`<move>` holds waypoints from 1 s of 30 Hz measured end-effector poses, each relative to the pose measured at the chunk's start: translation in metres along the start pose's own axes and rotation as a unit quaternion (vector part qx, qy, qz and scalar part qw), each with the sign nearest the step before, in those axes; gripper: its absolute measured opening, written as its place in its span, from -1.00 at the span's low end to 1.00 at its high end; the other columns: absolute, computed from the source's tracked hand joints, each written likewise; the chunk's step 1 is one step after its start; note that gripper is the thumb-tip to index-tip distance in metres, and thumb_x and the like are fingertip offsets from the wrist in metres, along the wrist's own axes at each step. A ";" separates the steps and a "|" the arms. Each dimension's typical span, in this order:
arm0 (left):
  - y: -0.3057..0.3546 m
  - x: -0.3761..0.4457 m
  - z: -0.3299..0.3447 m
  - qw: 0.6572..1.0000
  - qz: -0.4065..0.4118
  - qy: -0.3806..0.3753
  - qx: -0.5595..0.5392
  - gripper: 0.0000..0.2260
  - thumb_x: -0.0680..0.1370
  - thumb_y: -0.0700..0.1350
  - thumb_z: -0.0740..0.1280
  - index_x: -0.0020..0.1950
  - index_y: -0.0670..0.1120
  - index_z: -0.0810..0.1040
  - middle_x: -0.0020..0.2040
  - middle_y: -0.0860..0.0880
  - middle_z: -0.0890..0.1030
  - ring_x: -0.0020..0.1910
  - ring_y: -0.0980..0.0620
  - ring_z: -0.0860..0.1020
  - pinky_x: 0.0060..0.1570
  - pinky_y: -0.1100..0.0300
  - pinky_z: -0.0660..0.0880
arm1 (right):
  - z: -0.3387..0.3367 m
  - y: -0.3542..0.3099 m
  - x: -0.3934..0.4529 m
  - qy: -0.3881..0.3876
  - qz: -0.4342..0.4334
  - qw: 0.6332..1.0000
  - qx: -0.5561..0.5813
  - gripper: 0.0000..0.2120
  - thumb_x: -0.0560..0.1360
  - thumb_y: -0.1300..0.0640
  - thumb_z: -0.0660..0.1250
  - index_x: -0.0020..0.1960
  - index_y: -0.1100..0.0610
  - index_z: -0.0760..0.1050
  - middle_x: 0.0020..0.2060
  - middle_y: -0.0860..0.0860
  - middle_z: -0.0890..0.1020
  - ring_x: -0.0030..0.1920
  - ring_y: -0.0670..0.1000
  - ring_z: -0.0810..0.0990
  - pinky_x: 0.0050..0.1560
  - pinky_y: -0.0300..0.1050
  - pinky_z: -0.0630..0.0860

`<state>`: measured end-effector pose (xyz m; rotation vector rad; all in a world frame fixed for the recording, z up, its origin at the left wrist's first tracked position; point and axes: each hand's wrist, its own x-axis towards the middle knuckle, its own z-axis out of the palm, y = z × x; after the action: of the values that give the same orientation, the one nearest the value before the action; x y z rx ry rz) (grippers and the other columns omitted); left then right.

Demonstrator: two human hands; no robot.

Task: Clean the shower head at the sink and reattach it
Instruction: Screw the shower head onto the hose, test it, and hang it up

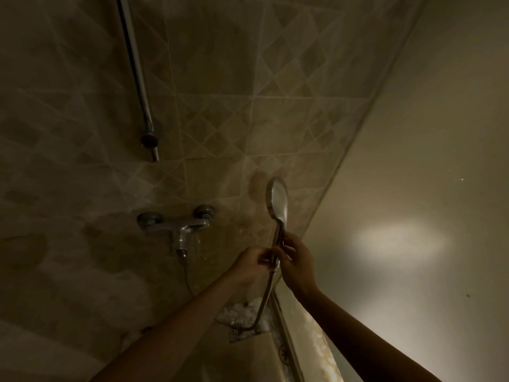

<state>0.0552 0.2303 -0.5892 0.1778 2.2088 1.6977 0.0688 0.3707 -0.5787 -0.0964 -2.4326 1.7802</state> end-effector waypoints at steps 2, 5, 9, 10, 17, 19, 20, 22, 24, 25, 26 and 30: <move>0.002 0.002 -0.005 0.998 0.021 0.005 -0.054 -0.86 0.60 -0.36 0.31 0.08 -0.22 0.61 -0.04 -0.21 0.61 -0.08 -0.01 0.59 -0.09 0.25 0.53 | -0.001 -0.012 0.002 -0.019 -0.006 0.999 0.045 -0.63 0.61 0.32 0.35 0.37 0.10 0.51 0.09 -0.08 0.66 0.11 -0.08 0.68 -0.05 -0.40 0.59; 0.006 0.006 -0.017 0.996 0.058 0.011 -0.068 -0.87 0.61 -0.33 0.32 0.12 -0.22 0.62 0.00 -0.24 0.62 -0.01 -0.08 0.58 -0.02 0.14 0.54 | 0.000 -0.030 0.006 -0.048 -0.024 0.993 0.103 -0.60 0.61 0.37 0.32 0.38 0.07 0.48 0.09 0.03 0.70 0.08 -0.04 0.72 -0.02 -0.25 0.65; 0.015 0.010 -0.037 0.993 0.103 0.041 -0.045 -0.86 0.57 -0.36 0.36 0.08 -0.41 0.61 -0.07 -0.19 0.62 -0.05 -0.03 0.56 -0.03 0.09 0.48 | 0.004 -0.048 0.016 -0.084 -0.022 0.982 0.165 -0.58 0.63 0.36 0.30 0.43 0.06 0.45 0.15 0.23 0.71 0.16 0.23 0.71 0.18 0.19 0.65; 0.019 0.011 -0.042 0.991 0.116 0.052 -0.031 -0.87 0.56 -0.36 0.37 0.05 -0.41 0.62 -0.08 -0.17 0.63 -0.05 -0.01 0.56 -0.03 0.10 0.48 | 0.005 -0.054 0.019 -0.090 -0.025 0.982 0.166 -0.58 0.63 0.35 0.31 0.43 0.04 0.46 0.19 0.18 0.71 0.21 0.19 0.69 0.24 0.22 0.62; 0.068 0.012 -0.084 0.977 0.164 0.134 -0.023 -0.64 0.46 -0.41 0.45 0.17 -0.08 0.66 0.06 -0.07 0.72 0.01 0.22 0.66 0.10 0.06 0.59 | 0.006 -0.119 0.047 -0.113 -0.129 0.982 0.080 -0.64 0.59 0.27 0.40 0.31 -0.05 0.59 0.12 0.01 0.74 0.19 0.02 0.70 0.25 0.11 0.61; 0.086 0.012 -0.095 0.972 0.176 0.157 0.000 -0.69 0.45 -0.30 0.49 0.16 -0.05 0.72 0.04 -0.09 0.74 0.05 0.04 0.70 0.09 -0.01 0.61 | 0.007 -0.140 0.053 -0.105 -0.158 0.980 0.056 -0.66 0.56 0.27 0.44 0.26 -0.06 0.61 0.06 -0.04 0.75 0.13 -0.04 0.71 0.17 0.01 0.63; 0.096 0.010 -0.100 0.969 0.182 0.165 0.016 -0.72 0.44 -0.21 0.50 0.10 0.04 0.74 0.00 -0.07 0.76 0.05 -0.05 0.71 0.07 -0.01 0.63 | 0.007 -0.150 0.056 -0.102 -0.173 0.978 0.050 -0.65 0.55 0.28 0.45 0.25 -0.05 0.61 0.02 -0.06 0.76 0.09 -0.07 0.72 0.12 -0.08 0.64; 0.117 0.006 -0.111 0.965 0.186 0.182 0.018 -0.71 0.41 -0.14 0.50 -0.02 0.27 0.73 -0.10 0.07 0.77 0.01 -0.04 0.72 -0.01 0.08 0.62 | 0.008 -0.167 0.062 -0.097 -0.203 0.973 0.045 -0.67 0.53 0.31 0.46 0.22 0.01 0.60 -0.08 -0.07 0.76 -0.01 -0.06 0.74 0.02 -0.16 0.62; 0.134 0.005 -0.122 0.956 0.216 0.193 0.044 -0.71 0.43 -0.17 0.52 -0.02 0.24 0.74 -0.13 0.17 0.75 -0.03 0.10 0.72 -0.09 0.19 0.61 | 0.010 -0.183 0.069 -0.087 -0.221 0.970 0.041 -0.68 0.53 0.32 0.46 0.23 0.07 0.59 -0.10 -0.02 0.74 -0.02 0.03 0.73 0.03 -0.04 0.63; 0.141 0.003 -0.127 0.949 0.236 0.196 0.068 -0.75 0.44 -0.17 0.52 0.01 0.16 0.75 -0.15 0.25 0.74 -0.06 0.22 0.70 -0.13 0.29 0.59 | 0.011 -0.191 0.071 -0.086 -0.231 0.968 0.037 -0.67 0.53 0.32 0.46 0.26 0.08 0.59 -0.10 -0.03 0.74 -0.01 0.02 0.73 0.05 -0.05 0.64; 0.148 0.001 -0.133 0.944 0.250 0.200 0.086 -0.78 0.44 -0.16 0.52 0.02 0.11 0.76 -0.18 0.34 0.71 -0.11 0.33 0.67 -0.18 0.38 0.53 | 0.011 -0.198 0.074 -0.085 -0.244 0.966 0.031 -0.64 0.54 0.32 0.45 0.29 0.08 0.57 -0.11 -0.10 0.74 -0.02 -0.04 0.73 0.05 -0.14 0.64; 0.176 -0.003 -0.155 0.944 0.235 0.224 0.064 -0.79 0.44 -0.19 0.53 0.03 0.05 0.76 -0.05 0.28 0.69 -0.10 0.33 0.62 -0.07 0.41 0.54 | 0.010 -0.223 0.083 -0.081 -0.271 0.959 0.009 -0.63 0.55 0.37 0.42 0.32 0.14 0.55 -0.10 -0.18 0.73 0.01 -0.19 0.71 0.03 -0.33 0.59</move>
<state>-0.0149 0.1360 -0.3863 0.4178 2.7875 1.9930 -0.0101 0.3041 -0.3644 0.6752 -2.2365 1.5987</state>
